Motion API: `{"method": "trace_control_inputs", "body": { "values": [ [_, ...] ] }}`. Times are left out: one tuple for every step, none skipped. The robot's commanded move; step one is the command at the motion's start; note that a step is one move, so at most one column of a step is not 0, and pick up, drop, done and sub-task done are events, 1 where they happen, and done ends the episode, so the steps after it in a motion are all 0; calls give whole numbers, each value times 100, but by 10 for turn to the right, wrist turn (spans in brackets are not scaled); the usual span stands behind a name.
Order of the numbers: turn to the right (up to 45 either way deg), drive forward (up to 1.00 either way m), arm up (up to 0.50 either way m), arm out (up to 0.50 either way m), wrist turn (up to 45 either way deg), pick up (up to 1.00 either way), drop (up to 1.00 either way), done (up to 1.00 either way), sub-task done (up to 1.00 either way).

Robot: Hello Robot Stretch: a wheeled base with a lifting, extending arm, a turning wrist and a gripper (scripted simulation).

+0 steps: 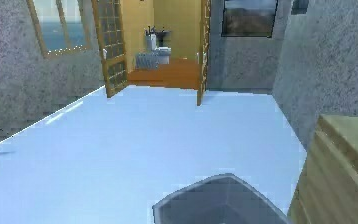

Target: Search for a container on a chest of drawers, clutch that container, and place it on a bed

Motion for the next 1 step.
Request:
{"method": "trace_control_inputs", "body": {
  "values": [
    [-450,0,0,0,0,0,0,0,0]
  ]
}}
